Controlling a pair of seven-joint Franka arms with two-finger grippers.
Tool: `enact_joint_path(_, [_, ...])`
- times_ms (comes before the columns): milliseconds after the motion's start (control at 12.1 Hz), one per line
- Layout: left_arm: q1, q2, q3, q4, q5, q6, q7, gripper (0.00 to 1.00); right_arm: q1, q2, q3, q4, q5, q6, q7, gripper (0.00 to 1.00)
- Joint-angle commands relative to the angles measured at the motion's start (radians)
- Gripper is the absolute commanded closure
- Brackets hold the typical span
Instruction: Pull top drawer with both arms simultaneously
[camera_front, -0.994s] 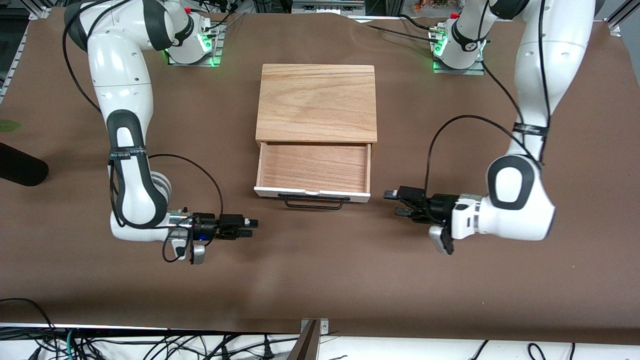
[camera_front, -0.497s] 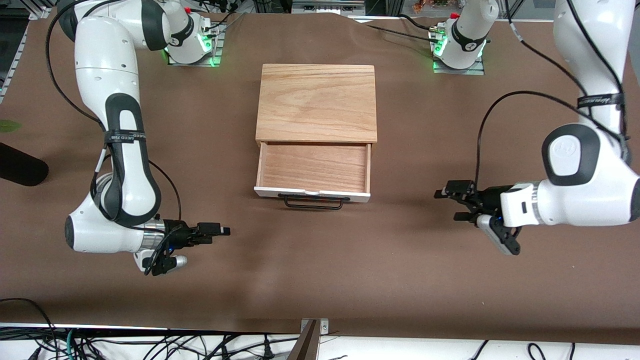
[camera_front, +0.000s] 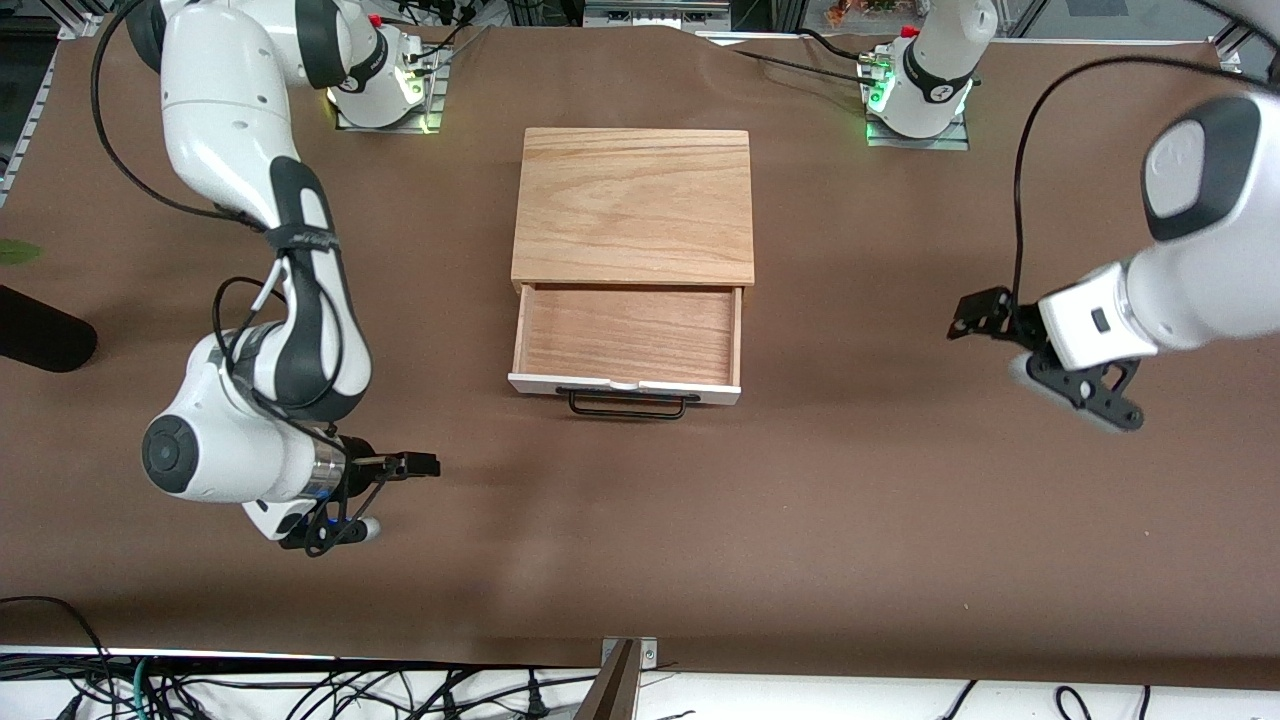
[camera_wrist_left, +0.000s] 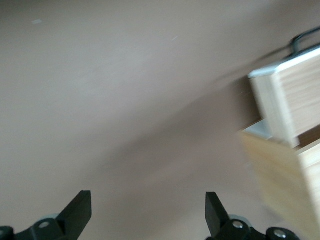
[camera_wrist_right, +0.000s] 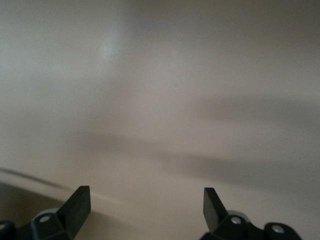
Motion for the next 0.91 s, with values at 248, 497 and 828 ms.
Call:
enact_joint_path(248, [0.03, -0.261, 0.002, -0.292, 0.125, 0.186, -0.219, 0.0, -0.046, -0.336, 0.015, -0.255, -0.255, -0.015, 0.013, 0.0])
enact_joint_path(497, [0.044, -0.29, 0.0, -0.323, 0.113, 0.201, -0.226, 0.0, -0.114, -0.516, 0.053, -0.373, -0.33, -0.018, 0.014, 0.0])
enact_joint_path(828, [0.055, -0.281, 0.0, -0.257, 0.082, 0.108, -0.249, 0.0, -0.157, -0.639, 0.066, -0.435, -0.333, -0.084, 0.02, 0.0])
